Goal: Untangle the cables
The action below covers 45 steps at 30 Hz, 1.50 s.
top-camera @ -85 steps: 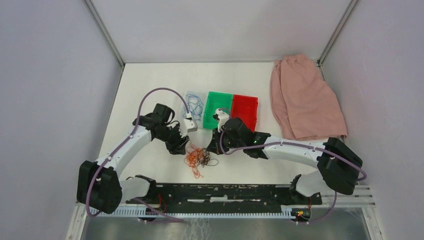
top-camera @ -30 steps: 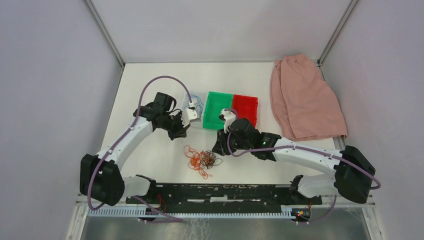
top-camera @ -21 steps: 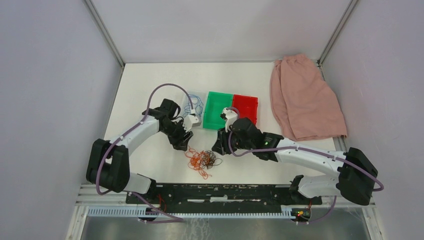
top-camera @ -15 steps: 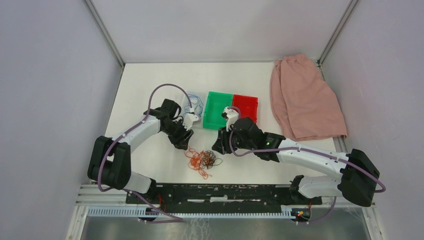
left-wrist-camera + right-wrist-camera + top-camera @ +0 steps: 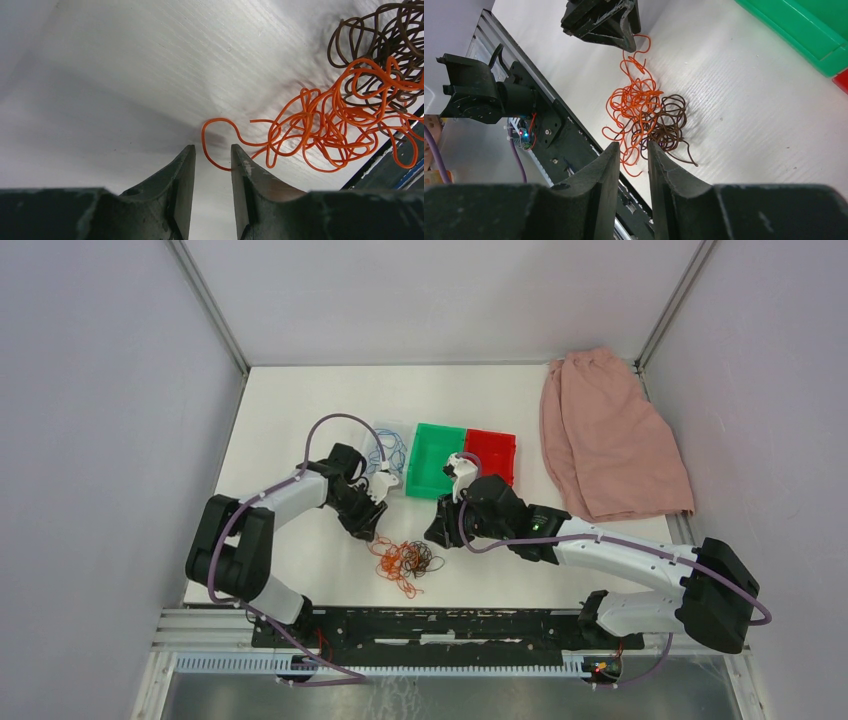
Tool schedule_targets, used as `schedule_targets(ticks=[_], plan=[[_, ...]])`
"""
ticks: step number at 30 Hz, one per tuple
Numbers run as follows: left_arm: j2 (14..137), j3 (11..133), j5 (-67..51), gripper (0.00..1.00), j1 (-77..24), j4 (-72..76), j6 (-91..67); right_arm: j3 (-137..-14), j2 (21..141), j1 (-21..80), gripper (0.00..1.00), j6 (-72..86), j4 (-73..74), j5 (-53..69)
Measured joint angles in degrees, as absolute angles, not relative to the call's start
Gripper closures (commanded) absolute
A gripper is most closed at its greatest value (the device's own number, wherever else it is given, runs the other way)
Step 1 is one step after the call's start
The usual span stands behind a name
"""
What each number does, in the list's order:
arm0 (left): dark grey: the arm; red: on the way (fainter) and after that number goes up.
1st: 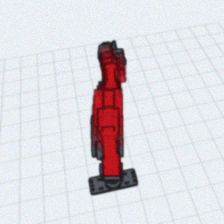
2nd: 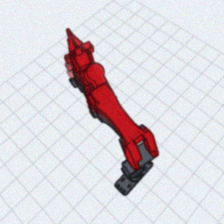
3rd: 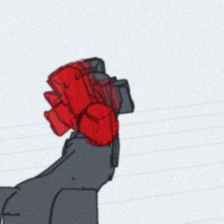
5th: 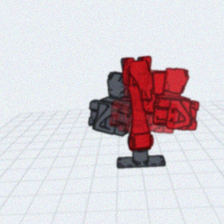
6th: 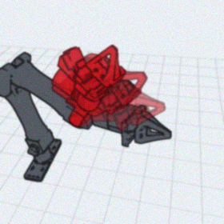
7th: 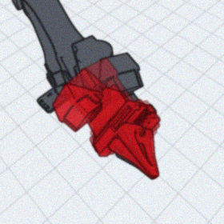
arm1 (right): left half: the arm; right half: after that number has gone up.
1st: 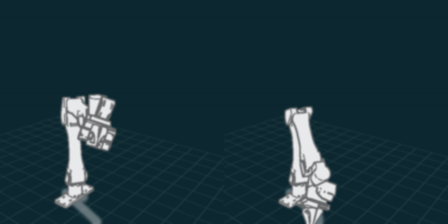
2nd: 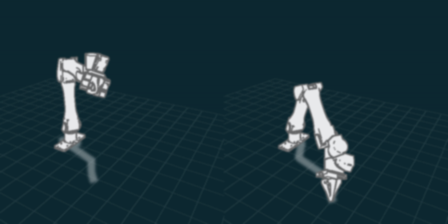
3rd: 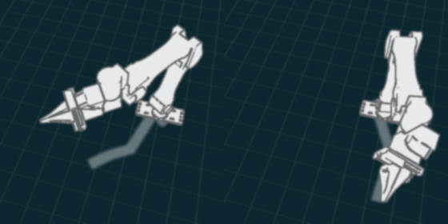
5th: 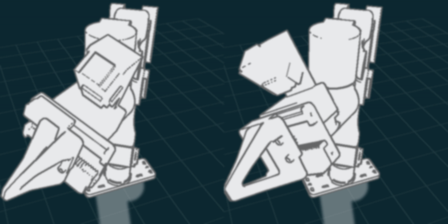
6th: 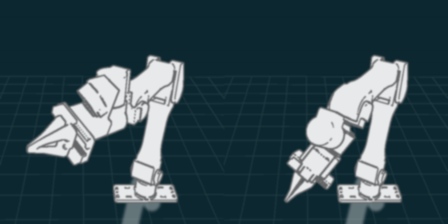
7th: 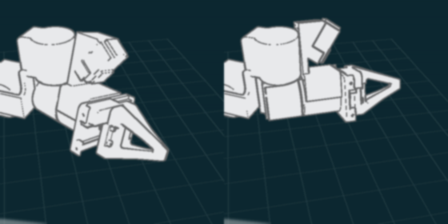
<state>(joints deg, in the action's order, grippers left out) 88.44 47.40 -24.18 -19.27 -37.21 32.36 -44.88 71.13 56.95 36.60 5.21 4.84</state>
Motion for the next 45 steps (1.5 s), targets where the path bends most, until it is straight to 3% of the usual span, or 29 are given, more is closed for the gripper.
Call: schedule_targets(ticks=[10,21,24,31,35,45], plan=[[89.6,47.7,-26.1,0.96,-19.3,-35.6,31.3,-44.9,71.1,56.9,0.73,37.2,4.9,4.7],[82.4,53.5,-26.0,0.97,-19.3,-45.9,33.7,-44.9,71.1,56.9,0.74,37.2,4.8,3.9],[78.8,61.0,-26.1,0.97,-19.3,-50.9,35.4,-44.9,71.1,56.9,0.66,37.1,4.8,3.9],[73.2,75.8,-28.8,0.97,-19.4,-60.3,37.3,-47.2,71.3,56.9,0.34,35.2,4.1,3.8],[71.8,80.1,-31.1,0.97,-19.6,-64.3,37.3,-50.0,72.6,56.9,0.29,34.1,0.9,4.1],[67.7,91.8,-39.1,0.97,-19.7,-68.3,34.4,-52.0,78.9,56.9,0.26,32.3,-12.6,7.7]])
